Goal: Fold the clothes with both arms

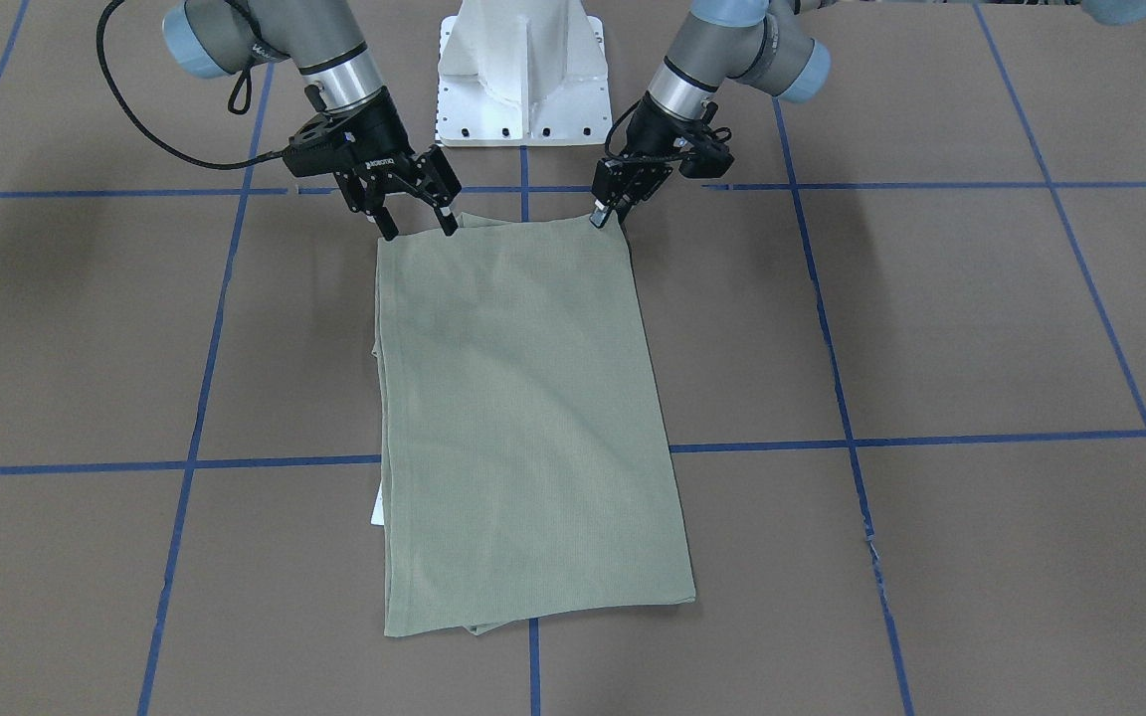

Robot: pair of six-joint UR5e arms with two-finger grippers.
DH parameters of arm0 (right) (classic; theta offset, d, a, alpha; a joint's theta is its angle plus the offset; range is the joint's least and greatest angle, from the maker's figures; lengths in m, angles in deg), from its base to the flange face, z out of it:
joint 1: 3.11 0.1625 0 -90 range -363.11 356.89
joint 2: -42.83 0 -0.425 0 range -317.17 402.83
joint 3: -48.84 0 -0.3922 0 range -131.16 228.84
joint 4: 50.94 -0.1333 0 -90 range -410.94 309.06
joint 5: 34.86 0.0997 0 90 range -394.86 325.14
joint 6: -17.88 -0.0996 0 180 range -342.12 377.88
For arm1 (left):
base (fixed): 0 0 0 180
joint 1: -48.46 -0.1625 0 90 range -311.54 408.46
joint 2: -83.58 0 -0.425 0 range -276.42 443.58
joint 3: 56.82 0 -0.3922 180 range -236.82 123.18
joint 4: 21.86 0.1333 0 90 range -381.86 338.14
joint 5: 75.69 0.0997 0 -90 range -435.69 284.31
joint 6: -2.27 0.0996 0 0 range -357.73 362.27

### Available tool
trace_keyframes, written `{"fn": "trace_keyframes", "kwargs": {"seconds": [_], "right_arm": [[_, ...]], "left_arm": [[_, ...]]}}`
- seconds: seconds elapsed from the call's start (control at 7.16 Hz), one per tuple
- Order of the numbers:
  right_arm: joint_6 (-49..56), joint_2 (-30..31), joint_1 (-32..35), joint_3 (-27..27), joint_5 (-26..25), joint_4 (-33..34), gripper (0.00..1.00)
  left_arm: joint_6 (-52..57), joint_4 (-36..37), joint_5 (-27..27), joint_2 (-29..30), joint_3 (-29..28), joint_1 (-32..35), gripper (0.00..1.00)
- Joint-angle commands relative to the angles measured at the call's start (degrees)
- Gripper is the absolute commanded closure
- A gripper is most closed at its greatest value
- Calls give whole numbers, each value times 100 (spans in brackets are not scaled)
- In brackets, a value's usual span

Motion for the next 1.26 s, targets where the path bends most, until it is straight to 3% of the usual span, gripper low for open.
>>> {"fn": "trace_keyframes", "kwargs": {"seconds": [0.0, 0.28, 0.56, 1.12], "right_arm": [[-78, -9, -87, 50, -47, 7, 0], [-1041, -140, -455, 130, -494, 364, 0], [-1467, -176, -685, 173, -574, 972, 0], [-1538, -703, -694, 736, -627, 974, 1]], "left_arm": [[7, -1, 9, 8, -1, 17, 100], [15, -1, 9, 16, 87, 70, 100], [15, -1, 9, 16, 87, 87, 100], [15, -1, 9, 8, 87, 79, 100]]}}
